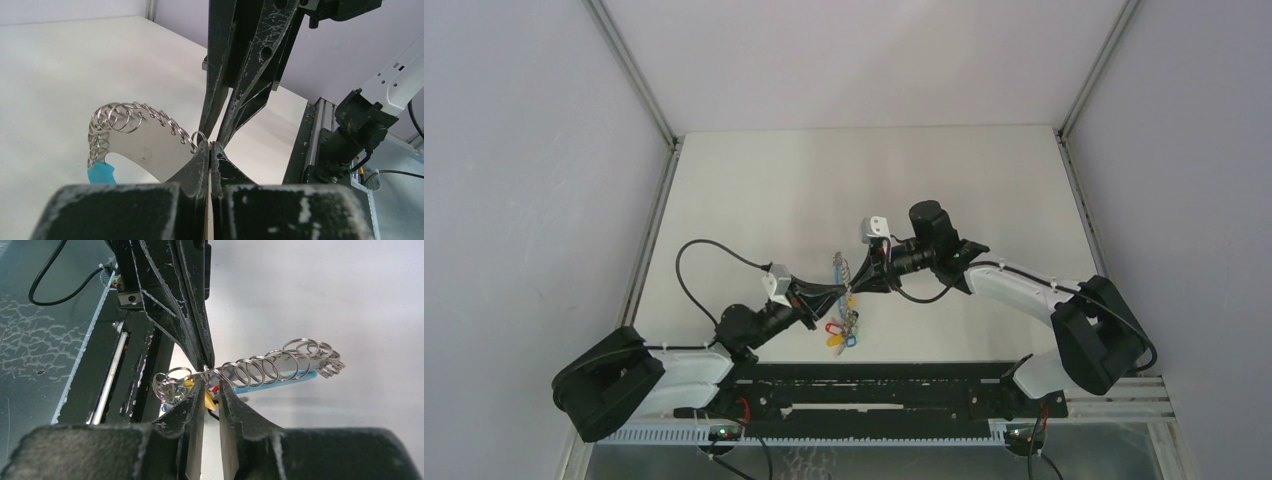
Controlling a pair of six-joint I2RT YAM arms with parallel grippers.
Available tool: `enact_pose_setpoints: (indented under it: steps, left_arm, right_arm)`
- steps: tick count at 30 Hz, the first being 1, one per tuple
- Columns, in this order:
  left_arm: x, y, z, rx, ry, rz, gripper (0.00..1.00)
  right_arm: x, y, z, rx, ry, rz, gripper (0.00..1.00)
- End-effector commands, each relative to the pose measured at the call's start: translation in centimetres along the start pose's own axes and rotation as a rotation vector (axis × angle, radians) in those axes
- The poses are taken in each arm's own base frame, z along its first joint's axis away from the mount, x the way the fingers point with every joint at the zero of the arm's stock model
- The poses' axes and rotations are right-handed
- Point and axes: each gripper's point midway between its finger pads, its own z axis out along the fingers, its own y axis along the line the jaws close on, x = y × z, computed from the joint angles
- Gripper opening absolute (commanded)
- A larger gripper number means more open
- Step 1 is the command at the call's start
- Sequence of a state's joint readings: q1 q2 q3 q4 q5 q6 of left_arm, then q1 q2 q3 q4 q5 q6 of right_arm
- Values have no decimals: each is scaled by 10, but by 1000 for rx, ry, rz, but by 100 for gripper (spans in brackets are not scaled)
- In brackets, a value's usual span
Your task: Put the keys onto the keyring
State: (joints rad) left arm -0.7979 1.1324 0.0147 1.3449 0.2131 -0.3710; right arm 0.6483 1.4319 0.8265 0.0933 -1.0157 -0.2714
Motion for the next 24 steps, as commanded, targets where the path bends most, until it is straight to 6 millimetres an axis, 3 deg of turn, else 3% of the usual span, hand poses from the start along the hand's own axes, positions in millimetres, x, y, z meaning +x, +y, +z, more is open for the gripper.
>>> enact_pose_setpoints:
  steps: [1,17,24]
  left_arm:
    - [-41,-13,12,60,-137,56,0]
    - [-43,-14,12,62,-146,55,0]
    - [-43,-16,13,72,-143,55,0]
  right_arm:
    - [-10,2,2,-35,-40,-31,16]
    - [-5,8,8,-100,-37,-29,15]
    - [-8,8,9,-107,-51,-40,9]
